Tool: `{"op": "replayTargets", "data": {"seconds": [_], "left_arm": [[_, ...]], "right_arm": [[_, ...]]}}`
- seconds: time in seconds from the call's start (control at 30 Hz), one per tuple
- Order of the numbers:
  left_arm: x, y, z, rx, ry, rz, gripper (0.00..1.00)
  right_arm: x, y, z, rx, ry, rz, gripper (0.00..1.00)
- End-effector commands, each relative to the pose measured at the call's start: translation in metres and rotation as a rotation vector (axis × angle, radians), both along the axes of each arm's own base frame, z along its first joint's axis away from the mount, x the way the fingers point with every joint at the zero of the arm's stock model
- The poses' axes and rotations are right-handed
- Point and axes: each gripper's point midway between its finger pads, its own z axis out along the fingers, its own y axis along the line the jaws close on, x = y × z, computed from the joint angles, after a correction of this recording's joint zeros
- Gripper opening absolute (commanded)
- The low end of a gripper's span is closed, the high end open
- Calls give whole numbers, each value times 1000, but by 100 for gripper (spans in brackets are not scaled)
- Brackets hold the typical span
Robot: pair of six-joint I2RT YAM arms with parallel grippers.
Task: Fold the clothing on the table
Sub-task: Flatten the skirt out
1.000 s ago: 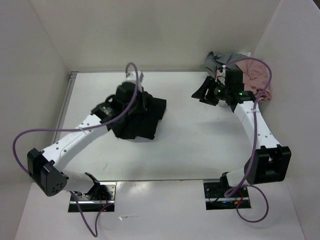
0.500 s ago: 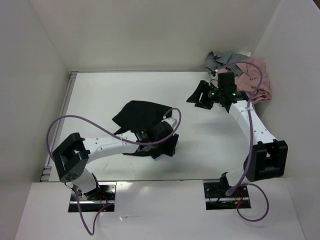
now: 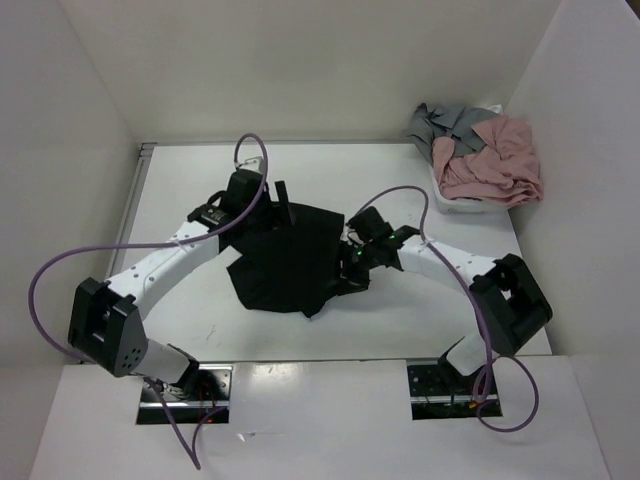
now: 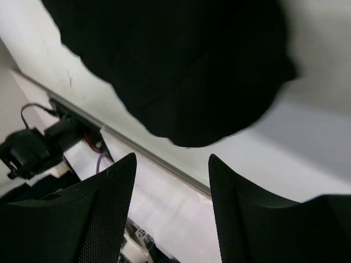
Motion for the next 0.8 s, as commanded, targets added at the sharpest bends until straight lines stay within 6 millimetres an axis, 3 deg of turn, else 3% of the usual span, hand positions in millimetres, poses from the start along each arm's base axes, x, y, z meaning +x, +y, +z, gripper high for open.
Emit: {"op": "replayTargets", "data": {"seconds": [0.0,0.13,0.17,0.2,0.3,0.63,0.77], "left_arm": [[12,7,-22,15,40,26,99],[29,18,-25,2,16,34,99],[36,34,-26,13,12,64,99],[39,39,-36,18,39,64,99],[49,57,-37,-3,51,86,99],[53,69,-39,-10,52,92,98],[58,74,-39,-24,45,99,98]], "right_arm": [[-5,34,2,58,-6,5,60],[-12,54,13,105,-21,31,60],[-15,56,13,106,-15,35,60],[-15,56,13,106,-14,35,60],[-20,52,5,92,3,34,60],[-52,40,-28,6,102,49,60],[-47,45,-31,18,103,34,59]]}}
